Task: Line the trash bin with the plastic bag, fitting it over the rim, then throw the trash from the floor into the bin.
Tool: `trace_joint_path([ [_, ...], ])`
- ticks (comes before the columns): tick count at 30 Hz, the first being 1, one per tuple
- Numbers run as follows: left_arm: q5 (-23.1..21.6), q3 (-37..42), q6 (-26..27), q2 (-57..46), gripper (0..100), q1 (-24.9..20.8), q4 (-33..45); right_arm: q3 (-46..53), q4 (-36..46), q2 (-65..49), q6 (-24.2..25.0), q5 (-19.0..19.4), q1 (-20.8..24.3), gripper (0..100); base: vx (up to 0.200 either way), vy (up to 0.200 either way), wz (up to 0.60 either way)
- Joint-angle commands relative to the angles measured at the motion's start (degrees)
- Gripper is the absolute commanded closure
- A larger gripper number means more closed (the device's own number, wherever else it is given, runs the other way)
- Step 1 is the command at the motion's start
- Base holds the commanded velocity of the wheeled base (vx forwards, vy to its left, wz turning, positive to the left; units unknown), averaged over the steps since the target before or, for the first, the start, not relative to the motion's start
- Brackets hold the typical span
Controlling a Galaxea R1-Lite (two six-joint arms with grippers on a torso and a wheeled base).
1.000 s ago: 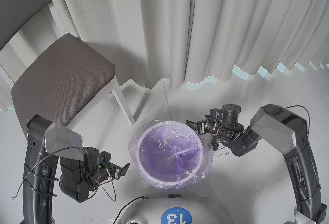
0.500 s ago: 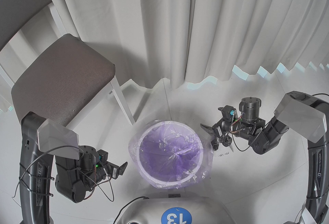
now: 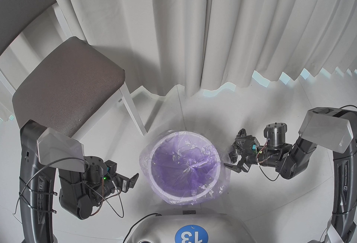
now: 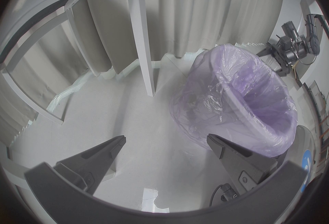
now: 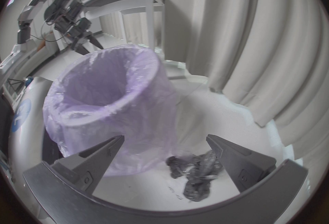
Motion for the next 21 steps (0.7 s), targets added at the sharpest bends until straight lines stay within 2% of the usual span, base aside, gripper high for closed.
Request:
trace_joint_path([
  [1,0.02,-0.09,0.01,-0.36,0,0.11,-1.05,0.19,-0.11,3.10,0.11,0.59,1.59,0,0.000,0.000,0.00],
  [14,0.02,0.70,0.01,-1.94,0,-0.50,-1.05,-5.87,3.14,7.06,0.90,0.59,0.98,0,0.000,0.000,0.00],
  [21,0.02,0.79,0.01,-2.47,0,-0.59,-1.05,-13.26,3.23,10.66,6.70,0.15,-0.16,0,0.000,0.000,0.00],
])
